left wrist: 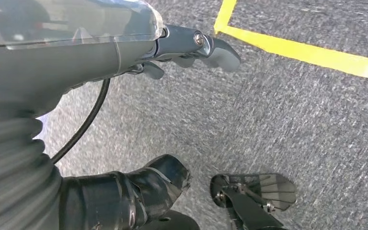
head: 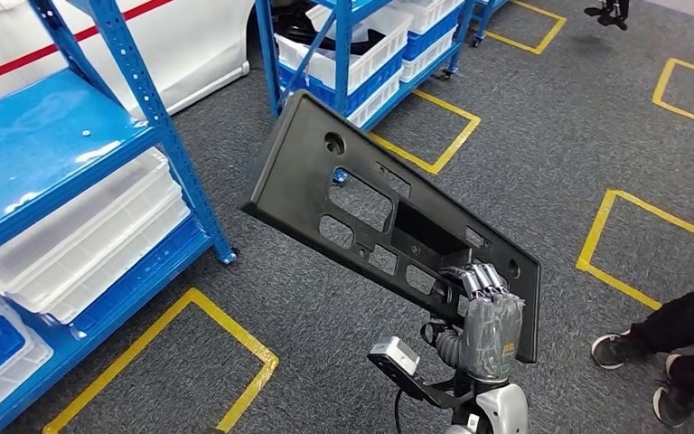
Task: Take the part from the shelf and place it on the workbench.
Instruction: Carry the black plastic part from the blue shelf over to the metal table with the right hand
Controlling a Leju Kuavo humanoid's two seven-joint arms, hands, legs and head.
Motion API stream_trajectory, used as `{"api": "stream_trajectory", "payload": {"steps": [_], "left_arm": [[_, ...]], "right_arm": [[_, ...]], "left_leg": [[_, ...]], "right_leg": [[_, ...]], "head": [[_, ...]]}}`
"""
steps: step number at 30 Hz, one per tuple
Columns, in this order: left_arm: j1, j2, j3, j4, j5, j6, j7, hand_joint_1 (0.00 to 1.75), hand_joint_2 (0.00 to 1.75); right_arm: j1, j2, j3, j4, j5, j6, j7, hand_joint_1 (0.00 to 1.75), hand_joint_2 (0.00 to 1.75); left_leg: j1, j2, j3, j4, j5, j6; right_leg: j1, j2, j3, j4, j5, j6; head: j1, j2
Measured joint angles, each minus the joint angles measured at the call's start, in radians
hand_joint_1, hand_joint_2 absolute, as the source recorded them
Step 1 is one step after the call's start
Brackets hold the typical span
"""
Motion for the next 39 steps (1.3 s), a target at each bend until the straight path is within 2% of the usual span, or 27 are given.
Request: {"api": "stream_trajectory", "payload": {"steps": [1, 3, 5, 6, 8, 10, 12, 13, 14, 15, 16, 17, 18, 20, 21, 23, 25, 27, 28, 29, 30, 31, 32, 34, 36, 38, 39], "left_arm": [[-0.001, 0.000, 0.000, 0.000, 0.000, 0.000, 0.000, 0.00, 1.75], [-0.002, 0.000, 0.001, 0.000, -0.001, 0.001, 0.000, 0.00, 1.75], [-0.002, 0.000, 0.001, 0.000, -0.001, 0.002, 0.000, 0.00, 1.75], [-0.002, 0.000, 0.002, 0.000, -0.001, 0.003, 0.000, 0.00, 1.75], [-0.002, -0.001, 0.002, 0.000, -0.001, 0.004, 0.000, 0.00, 1.75], [-0.002, -0.001, 0.002, 0.000, -0.001, 0.005, 0.000, 0.00, 1.75], [0.000, -0.001, 0.003, 0.000, -0.001, 0.005, 0.000, 0.00, 1.75], [0.001, -0.001, 0.004, 0.000, -0.001, 0.005, 0.000, 0.00, 1.75], [0.002, 0.000, 0.004, 0.000, -0.001, 0.004, 0.000, 0.00, 1.75], [0.003, 0.000, 0.005, 0.000, -0.001, 0.004, -0.001, 0.00, 1.75], [0.003, 0.000, 0.005, 0.000, -0.001, 0.003, -0.001, 0.00, 1.75], [0.003, 0.000, 0.005, 0.000, -0.001, 0.003, -0.001, 0.00, 1.75], [0.004, 0.000, 0.005, 0.000, -0.001, 0.003, -0.001, 0.00, 1.75], [0.004, 0.000, 0.006, 0.000, -0.001, 0.002, -0.003, 0.00, 1.75], [0.003, 0.000, 0.007, 0.000, -0.001, 0.002, -0.003, 0.00, 1.75], [-0.001, 0.000, 0.007, 0.000, -0.001, 0.002, -0.004, 0.00, 1.75], [-0.002, 0.001, 0.007, 0.000, -0.001, 0.002, -0.004, 0.00, 1.75], [0.000, 0.001, 0.007, 0.000, -0.001, 0.002, -0.004, 0.00, 1.75], [0.002, 0.001, 0.007, 0.000, -0.001, 0.002, -0.004, 0.00, 1.75], [0.003, 0.001, 0.007, 0.000, -0.001, 0.002, -0.004, 0.00, 1.75], [0.004, 0.001, 0.007, 0.000, -0.001, 0.002, -0.004, 0.00, 1.75], [0.004, 0.001, 0.007, 0.000, -0.001, 0.002, -0.004, 0.00, 1.75], [0.003, 0.001, 0.007, 0.000, -0.001, 0.002, -0.004, 0.00, 1.75], [0.002, 0.001, 0.007, 0.000, -0.001, 0.001, -0.004, 0.00, 1.75], [0.002, 0.000, 0.007, 0.000, -0.001, 0.000, -0.004, 0.00, 1.75], [0.000, 0.000, 0.007, 0.000, -0.002, 0.000, -0.003, 0.00, 1.75], [-0.001, 0.000, 0.007, 0.000, -0.002, 0.000, -0.003, 0.00, 1.75]], "right_arm": [[0.008, 0.004, -0.011, -0.006, -0.002, 0.000, -0.014, 1.75, 1.75], [0.023, 0.018, -0.037, -0.025, -0.011, 0.000, -0.049, 1.75, 1.75], [0.036, 0.034, -0.065, -0.048, -0.026, 0.000, -0.087, 1.75, 1.75], [0.045, 0.041, -0.080, -0.059, -0.033, 0.000, -0.104, 1.75, 1.75], [0.067, 0.054, -0.112, -0.081, -0.039, 0.000, -0.126, 1.75, 1.75], [0.083, 0.064, -0.138, -0.097, -0.039, 0.000, -0.131, 1.75, 1.75], [0.090, 0.073, -0.153, -0.105, -0.036, -0.001, -0.132, 1.75, 1.75], [0.093, 0.076, -0.158, -0.106, -0.035, -0.001, -0.133, 1.75, 1.75], [0.098, 0.079, -0.162, -0.107, -0.033, -0.001, -0.134, 1.75, 1.75], [0.103, 0.081, -0.166, -0.107, -0.032, -0.001, -0.135, 1.75, 1.75], [0.107, 0.082, -0.170, -0.107, -0.031, -0.001, -0.135, 1.75, 1.75], [0.110, 0.084, -0.173, -0.107, -0.031, -0.001, -0.136, 1.75, 1.75], [0.112, 0.087, -0.176, -0.108, -0.029, -0.001, -0.136, 1.75, 1.75], [0.114, 0.091, -0.180, -0.111, -0.026, -0.001, -0.136, 1.75, 1.75], [0.115, 0.093, -0.182, -0.112, -0.023, -0.001, -0.136, 1.75, 1.75], [0.120, 0.094, -0.184, -0.115, -0.020, -0.001, -0.135, 1.75, 1.75], [0.123, 0.095, -0.186, -0.118, -0.018, -0.001, -0.134, 1.75, 1.75], [0.123, 0.095, -0.186, -0.120, -0.018, -0.001, -0.134, 1.75, 1.75], [0.123, 0.095, -0.187, -0.120, -0.018, -0.001, -0.133, 1.75, 1.75], [0.124, 0.095, -0.187, -0.120, -0.018, -0.001, -0.133, 1.75, 1.75], [0.125, 0.095, -0.187, -0.120, -0.017, -0.001, -0.132, 1.75, 1.75], [0.126, 0.095, -0.187, -0.120, -0.017, -0.001, -0.130, 1.75, 1.75], [0.126, 0.095, -0.188, -0.120, -0.017, -0.001, -0.129, 1.75, 1.75], [0.126, 0.095, -0.188, -0.121, -0.016, -0.001, -0.128, 1.75, 1.75], [0.125, 0.095, -0.188, -0.122, -0.014, -0.001, -0.126, 1.75, 1.75], [0.128, 0.095, -0.189, -0.125, -0.013, -0.001, -0.124, 1.75, 1.75], [0.130, 0.095, -0.190, -0.127, -0.013, -0.001, -0.123, 1.75, 1.75]], "left_leg": [[0.000, 0.011, 0.002, 0.000, -0.002, -0.001], [-0.002, 0.029, 0.008, 0.001, -0.008, -0.006], [-0.006, 0.046, 0.013, 0.001, -0.012, -0.015], [-0.007, 0.055, 0.015, -0.001, -0.013, -0.019], [-0.007, 0.068, 0.022, -0.003, -0.019, -0.029], [-0.005, 0.036, 0.010, 0.036, -0.052, -0.036], [-0.003, -0.014, -0.041, 0.151, -0.117, -0.038], [-0.003, -0.025, -0.073, 0.218, -0.144, -0.039], [-0.003, -0.030, -0.096, 0.264, -0.155, -0.040], [-0.002, -0.032, -0.103, 0.275, -0.145, -0.041], [-0.001, -0.035, -0.092, 0.245, -0.116, -0.042], [0.001, -0.043, -0.066, 0.185, -0.076, -0.042], [0.004, -0.065, -0.038, 0.120, -0.046, -0.042], [0.008, -0.104, -0.002, 0.034, -0.020, -0.039], [0.007, -0.114, 0.003, 0.023, -0.023, -0.036], [0.004, -0.098, 0.006, 0.015, -0.019, -0.025], [0.004, -0.075, 0.010, 0.005, -0.012, -0.012], [0.002, -0.049, 0.012, 0.000, -0.010, -0.005], [0.001, -0.035, 0.012, 0.001, -0.011, -0.003], [0.000, -0.021, 0.012, 0.001, -0.013, -0.003], [-0.001, -0.007, 0.013, 0.001, -0.015, -0.002], [-0.002, 0.006, 0.015, 0.001, -0.017, -0.002], [-0.003, 0.017, 0.018, 0.001, -0.019, -0.003], [-0.006, 0.036, 0.026, 0.000, -0.026, -0.007], [-0.010, 0.054, 0.032, -0.001, -0.032, -0.014], [-0.013, 0.075, 0.039, -0.006, -0.036, -0.022], [-0.012, 0.069, 0.040, -0.002, -0.042, -0.026]], "right_leg": [[-0.001, -0.005, 0.023, -0.041, 0.028, -0.002], [0.007, -0.046, 0.100, -0.184, 0.085, -0.011], [0.021, -0.080, 0.142, -0.268, 0.103, -0.025], [0.026, -0.080, 0.143, -0.273, 0.100, -0.029], [0.023, -0.055, 0.144, -0.282, 0.106, -0.040], [0.015, -0.032, 0.150, -0.296, 0.114, -0.053], [0.011, -0.008, 0.152, -0.301, 0.118, -0.062], [0.012, 0.005, 0.151, -0.300, 0.118, -0.064], [0.012, 0.019, 0.151, -0.298, 0.117, -0.064], [0.011, 0.034, 0.150, -0.295, 0.117, -0.063], [0.010, 0.049, 0.150, -0.290, 0.115, -0.061], [0.009, 0.064, 0.149, -0.285, 0.113, -0.058], [0.008, 0.077, 0.147, -0.278, 0.109, -0.054], [0.007, 0.099, 0.138, -0.264, 0.105, -0.043], [0.006, 0.108, 0.133, -0.262, 0.105, -0.037], [0.003, 0.119, 0.126, -0.262, 0.109, -0.025], [0.003, 0.078, 0.113, -0.235, 0.092, -0.015], [0.005, 0.019, 0.064, -0.133, 0.037, -0.007], [0.004, 0.007, 0.031, -0.066, 0.008, -0.004], [0.004, 0.003, 0.004, -0.013, -0.009, -0.003], [0.003, 0.001, -0.008, 0.009, -0.007, -0.003], [0.004, -0.001, 0.001, -0.010, 0.014, -0.005], [0.005, -0.008, 0.030, -0.066, 0.047, -0.010], [0.018, -0.055, 0.103, -0.204, 0.097, -0.023], [0.032, -0.087, 0.134, -0.270, 0.106, -0.035], [0.034, -0.068, 0.135, -0.277, 0.107, -0.042], [0.031, -0.056, 0.138, -0.283, 0.109, -0.047]], "head": [[0.000, 0.000], [0.000, 0.000], [0.000, 0.000], [0.000, 0.000], [0.000, 0.000], [0.000, 0.000], [-0.001, 0.000], [-0.001, 0.000], [-0.001, 0.000], [-0.001, 0.000], [-0.001, 0.000], [-0.001, 0.000], [-0.001, 0.000], [-0.001, 0.000], [-0.001, 0.000], [-0.001, 0.000], [0.001, 0.000], [0.003, 0.000], [0.004, 0.000], [0.004, 0.000], [0.004, 0.000], [0.004, 0.000], [0.004, 0.000], [0.004, 0.000], [0.003, 0.000], [0.003, 0.000], [0.003, 0.000]]}}
